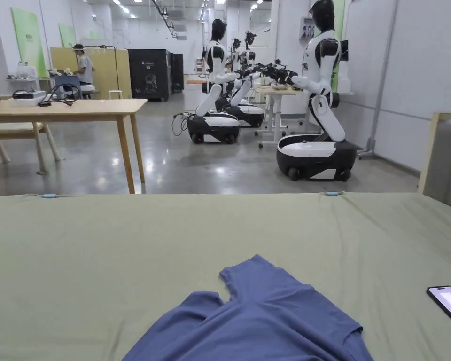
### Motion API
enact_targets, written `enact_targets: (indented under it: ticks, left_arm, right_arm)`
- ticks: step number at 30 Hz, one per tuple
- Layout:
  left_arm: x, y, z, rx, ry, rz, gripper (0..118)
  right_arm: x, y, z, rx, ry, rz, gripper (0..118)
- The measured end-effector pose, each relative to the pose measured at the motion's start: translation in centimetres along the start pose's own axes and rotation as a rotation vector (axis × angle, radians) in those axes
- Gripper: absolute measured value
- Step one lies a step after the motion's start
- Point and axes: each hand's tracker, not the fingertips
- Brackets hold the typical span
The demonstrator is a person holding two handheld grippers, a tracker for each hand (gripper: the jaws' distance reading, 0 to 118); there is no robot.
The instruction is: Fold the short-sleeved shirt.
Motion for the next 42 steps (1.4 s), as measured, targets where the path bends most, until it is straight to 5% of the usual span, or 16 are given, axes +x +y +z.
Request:
enact_targets:
  ticks: [2, 3, 7, 11, 12, 13, 14, 15, 16, 19, 26, 29, 31, 32, 38, 42]
  left_arm:
    - [1.3, -0.1, 3.4, 0.091, 0.013, -0.042, 0]
    - [1.7, -0.5, 4.6, 0.095, 0.037, -0.048, 0]
    - [1.8, -1.1, 6.2, 0.074, 0.064, 0.022, 0]
    - [0.8, -1.0, 3.7, 0.011, 0.062, -0.003, 0]
    - [0.5, -0.9, 2.3, -0.006, 0.073, -0.021, 0]
    - [0.0, -0.8, 0.7, -0.032, 0.069, -0.023, 5]
    - [0.0, -1.1, -0.7, -0.062, 0.078, -0.017, 22]
    - [-0.6, -1.2, -2.6, -0.119, 0.094, 0.002, 81]
    - [-1.2, -1.6, -5.0, -0.216, 0.07, 0.017, 118]
    - [-5.2, -3.9, -9.8, -0.259, 0.064, 0.016, 116]
    - [-3.2, -5.9, -14.0, -0.371, 0.078, -0.12, 108]
    - [-3.7, -6.9, -13.7, -0.329, 0.096, -0.17, 75]
    - [-1.7, -6.6, -12.9, -0.315, 0.072, -0.241, 11]
    - [-1.5, -6.6, -12.5, -0.299, 0.052, -0.243, 3]
    - [-0.7, -6.8, -13.0, -0.312, 0.05, -0.313, 3]
    - [-0.9, -6.3, -13.2, -0.318, 0.026, -0.279, 3]
  right_arm:
    - [-2.1, 0.6, 3.4, 0.099, 0.062, 0.004, 36]
    - [-3.2, 0.8, 4.7, 0.137, 0.061, 0.007, 1]
    - [-5.8, 1.5, 6.1, 0.203, 0.04, -0.035, 1]
    - [-1.6, -2.2, 5.0, 0.24, 0.065, -0.114, 1]
    - [-5.0, -0.7, 5.5, 0.247, 0.028, 0.008, 1]
    - [-6.1, -0.8, 5.1, 0.248, 0.042, -0.013, 1]
    - [-6.7, -0.9, 4.8, 0.246, 0.052, -0.023, 1]
    - [-7.5, -1.1, 4.4, 0.233, 0.061, -0.029, 1]
    - [-7.6, -0.7, 4.4, 0.225, 0.071, -0.05, 1]
    - [-9.8, -1.1, 3.7, 0.179, 0.028, -0.024, 1]
    - [-5.8, -2.7, 3.1, 0.142, 0.048, -0.11, 1]
    - [-5.8, -2.7, 2.8, 0.13, 0.04, -0.112, 1]
    - [-5.9, -2.6, 2.4, 0.117, 0.036, -0.114, 1]
    - [-5.8, -2.5, 1.9, 0.111, 0.036, -0.116, 1]
    - [-7.2, 2.6, -3.9, 0.111, 0.048, -0.012, 1]
    - [-8.0, 10.2, -15.3, 0.039, 0.129, 0.092, 1]
